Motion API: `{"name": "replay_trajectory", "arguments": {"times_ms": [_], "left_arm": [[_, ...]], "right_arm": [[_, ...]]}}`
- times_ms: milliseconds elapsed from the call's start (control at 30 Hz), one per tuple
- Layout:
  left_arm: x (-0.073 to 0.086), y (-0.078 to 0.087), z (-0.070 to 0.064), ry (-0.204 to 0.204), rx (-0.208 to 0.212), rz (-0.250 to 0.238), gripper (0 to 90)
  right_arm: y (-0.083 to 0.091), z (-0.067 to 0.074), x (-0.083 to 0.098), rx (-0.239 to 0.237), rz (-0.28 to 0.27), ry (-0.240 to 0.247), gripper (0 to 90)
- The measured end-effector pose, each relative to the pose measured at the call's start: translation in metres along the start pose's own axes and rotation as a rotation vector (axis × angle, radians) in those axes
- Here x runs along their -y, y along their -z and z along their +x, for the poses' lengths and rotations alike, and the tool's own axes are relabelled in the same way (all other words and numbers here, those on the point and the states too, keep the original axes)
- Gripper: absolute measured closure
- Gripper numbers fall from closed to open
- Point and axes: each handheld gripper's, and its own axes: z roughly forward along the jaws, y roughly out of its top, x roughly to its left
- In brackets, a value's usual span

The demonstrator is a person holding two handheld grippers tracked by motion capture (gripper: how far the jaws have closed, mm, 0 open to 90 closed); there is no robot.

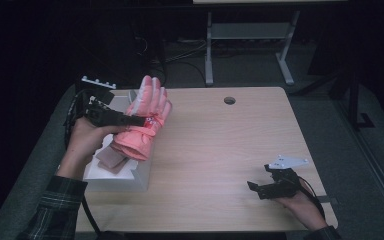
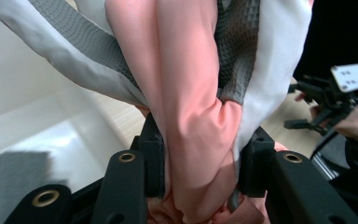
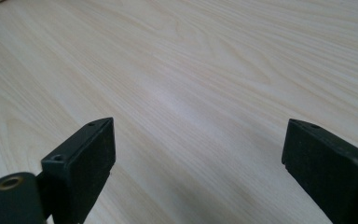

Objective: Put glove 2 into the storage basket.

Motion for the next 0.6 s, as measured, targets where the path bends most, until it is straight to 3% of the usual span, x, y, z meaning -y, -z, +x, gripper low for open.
{"name": "replay_trajectory", "arguments": {"times_ms": [67,267,433,600], "left_arm": [[0.002,0.004,0.004,0.01,-0.004,-0.008,60.7],[0.014,0.021,0.032,0.063,-0.037,-0.045,60.6],[0.023,0.019,0.048,0.095,-0.065,-0.035,60.3],[0.033,0.003,0.069,0.139,-0.102,-0.01,60.1]], "right_arm": [[0.001,-0.001,0.001,0.003,0.004,0.005,9.4],[-0.002,-0.002,0.002,-0.005,0.011,0.001,9.4],[-0.004,-0.001,0.003,-0.016,0.021,0.005,9.4],[-0.004,0.0,0.003,-0.011,0.02,0.012,9.4]]}}
